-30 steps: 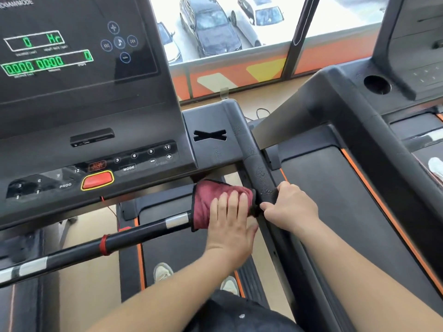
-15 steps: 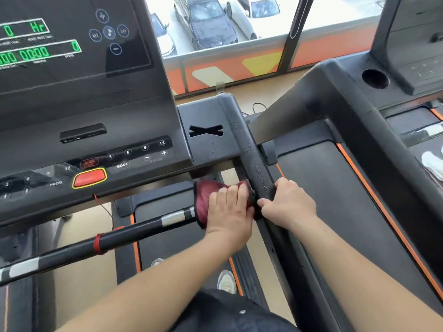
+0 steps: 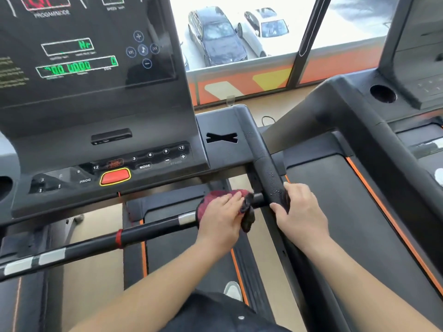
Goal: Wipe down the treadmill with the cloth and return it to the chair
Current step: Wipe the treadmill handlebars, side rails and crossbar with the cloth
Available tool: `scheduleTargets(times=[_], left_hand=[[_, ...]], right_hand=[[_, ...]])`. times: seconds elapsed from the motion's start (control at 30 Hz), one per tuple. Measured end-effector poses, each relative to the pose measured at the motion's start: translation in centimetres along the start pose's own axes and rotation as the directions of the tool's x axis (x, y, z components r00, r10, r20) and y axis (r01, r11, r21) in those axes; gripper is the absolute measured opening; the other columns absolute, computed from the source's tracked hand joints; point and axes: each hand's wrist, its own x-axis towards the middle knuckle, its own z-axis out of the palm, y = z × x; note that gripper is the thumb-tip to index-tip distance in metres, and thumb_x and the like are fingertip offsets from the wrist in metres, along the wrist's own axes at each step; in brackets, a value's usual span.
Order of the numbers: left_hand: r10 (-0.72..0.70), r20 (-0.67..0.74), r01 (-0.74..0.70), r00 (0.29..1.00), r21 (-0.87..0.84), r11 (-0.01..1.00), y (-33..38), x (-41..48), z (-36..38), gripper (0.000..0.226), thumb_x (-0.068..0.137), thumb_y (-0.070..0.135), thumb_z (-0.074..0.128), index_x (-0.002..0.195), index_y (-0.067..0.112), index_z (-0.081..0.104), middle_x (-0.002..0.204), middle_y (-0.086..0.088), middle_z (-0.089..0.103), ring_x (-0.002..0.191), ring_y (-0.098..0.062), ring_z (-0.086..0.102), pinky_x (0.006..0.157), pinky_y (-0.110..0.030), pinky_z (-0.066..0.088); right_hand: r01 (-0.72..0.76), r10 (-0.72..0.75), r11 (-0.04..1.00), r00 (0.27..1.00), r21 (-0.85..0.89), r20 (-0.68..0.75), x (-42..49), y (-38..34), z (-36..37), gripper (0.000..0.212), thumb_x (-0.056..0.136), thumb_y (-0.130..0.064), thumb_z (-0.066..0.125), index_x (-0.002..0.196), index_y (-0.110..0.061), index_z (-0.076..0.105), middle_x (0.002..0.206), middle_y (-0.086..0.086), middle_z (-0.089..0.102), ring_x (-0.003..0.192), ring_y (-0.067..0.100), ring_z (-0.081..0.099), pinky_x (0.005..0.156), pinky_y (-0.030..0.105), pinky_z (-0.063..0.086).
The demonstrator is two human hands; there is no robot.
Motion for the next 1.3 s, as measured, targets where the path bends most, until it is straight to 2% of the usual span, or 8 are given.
scheduleTargets(times=[0.17, 0.43, 0.6, 0.7, 0.77, 0.9, 1.1, 1.3], left_hand=[[-0.344, 0.102, 0.345, 0.934, -0.519, 0.782, 1.7, -3.7, -1.7, 0.021, 0.107, 0.032, 0.046, 0.104, 0.030, 0.067, 0.094, 0.009, 0.073, 0.093, -0.013, 0.065, 0.085, -0.027, 0.048], [-0.280, -0.020, 0.198, 0.960, -0.655, 0.729, 5.6, -1.3, -3.0, 0.028, 0.104, 0.033, 0.045, 0.128, 0.035, 0.058, 0.115, 0.008, 0.068, 0.111, -0.013, 0.064, 0.098, -0.047, 0.052], [-0.252, -0.079, 0.202, 0.964, -0.395, 0.896, 5.1, -0.9, -3.6, 0.067, 0.104, 0.041, 0.042, 0.163, 0.022, 0.019, 0.170, 0.001, 0.020, 0.157, -0.013, 0.010, 0.127, -0.033, 0.011], [-0.317, 0.177, 0.323, 0.932, -0.005, 0.946, 3.3, -0.4, -3.4, 0.071, 0.103, 0.048, 0.043, 0.162, 0.016, 0.019, 0.171, -0.009, 0.011, 0.157, -0.035, -0.006, 0.128, -0.043, 0.000], [-0.322, 0.240, 0.301, 0.916, 0.121, 0.946, 1.9, -0.6, -3.6, 0.065, 0.102, 0.045, 0.046, 0.158, 0.015, 0.030, 0.169, -0.015, 0.015, 0.156, -0.039, -0.007, 0.127, -0.047, -0.001], [-0.256, 0.106, 0.264, 0.961, -0.063, 0.962, -0.3, -2.1, -4.6, 0.052, 0.095, 0.033, 0.046, 0.141, 0.010, 0.055, 0.158, -0.019, 0.040, 0.154, -0.037, 0.017, 0.126, -0.032, -0.002], [-0.258, 0.013, 0.256, 0.966, -0.174, 0.951, -2.5, -4.4, -5.7, 0.040, 0.101, 0.016, 0.056, 0.140, 0.008, 0.057, 0.155, -0.011, 0.046, 0.151, -0.025, 0.029, 0.113, -0.003, -0.005], [-0.316, -0.038, 0.303, 0.948, -0.191, 0.934, -6.0, -7.4, -7.2, 0.030, 0.098, 0.016, 0.060, 0.126, 0.014, 0.069, 0.141, -0.003, 0.061, 0.137, -0.018, 0.048, 0.116, -0.023, 0.031]], right_hand=[[0.249, -0.219, 0.901, 0.968, 0.356, -0.122, -1.6, -1.6, 1.7, 0.024, 0.093, -0.009, 0.064, 0.114, -0.018, 0.071, 0.109, -0.011, 0.067, 0.103, 0.009, 0.063, 0.091, 0.026, 0.051], [-0.530, -0.095, 0.338, 0.803, 0.778, 0.588, -1.6, -6.3, -0.3, 0.052, 0.103, -0.055, 0.042, 0.116, -0.016, 0.074, 0.110, 0.009, 0.077, 0.102, 0.025, 0.074, 0.087, 0.040, 0.057], [-0.174, -0.148, 0.652, 0.925, 0.738, 0.349, 0.8, -7.5, -1.3, 0.023, 0.099, -0.038, 0.062, 0.111, -0.022, 0.075, 0.100, 0.004, 0.077, 0.091, 0.025, 0.074, 0.072, 0.039, 0.060], [0.100, -0.112, 0.988, 0.988, 0.114, 0.106, 3.2, -6.3, 1.2, 0.033, 0.097, -0.030, 0.057, 0.129, -0.018, 0.060, 0.122, 0.003, 0.063, 0.112, 0.026, 0.062, 0.091, 0.043, 0.053], [0.314, -0.305, 0.921, 0.949, -0.231, 0.074, 3.3, -5.6, 3.6, 0.042, 0.090, -0.027, 0.057, 0.129, -0.011, 0.056, 0.131, 0.012, 0.055, 0.118, 0.035, 0.055, 0.092, 0.045, 0.050], [0.673, -0.629, 0.705, 0.739, -0.225, 0.239, 2.2, -4.2, 7.8, 0.055, 0.090, -0.039, 0.042, 0.132, -0.008, 0.061, 0.134, 0.011, 0.063, 0.128, 0.035, 0.056, 0.111, 0.050, 0.036], [0.687, -0.664, 0.628, 0.718, -0.366, 0.208, 3.9, -5.3, 7.9, 0.045, 0.103, -0.046, 0.029, 0.101, -0.022, 0.067, 0.086, 0.001, 0.069, 0.079, 0.032, 0.065, 0.071, 0.043, 0.048], [0.348, -0.325, 0.821, 0.937, -0.452, 0.129, 3.9, -8.5, 10.3, 0.051, 0.091, -0.035, 0.013, 0.072, -0.023, 0.058, 0.068, -0.001, 0.066, 0.069, 0.029, 0.061, 0.065, 0.036, 0.022]])
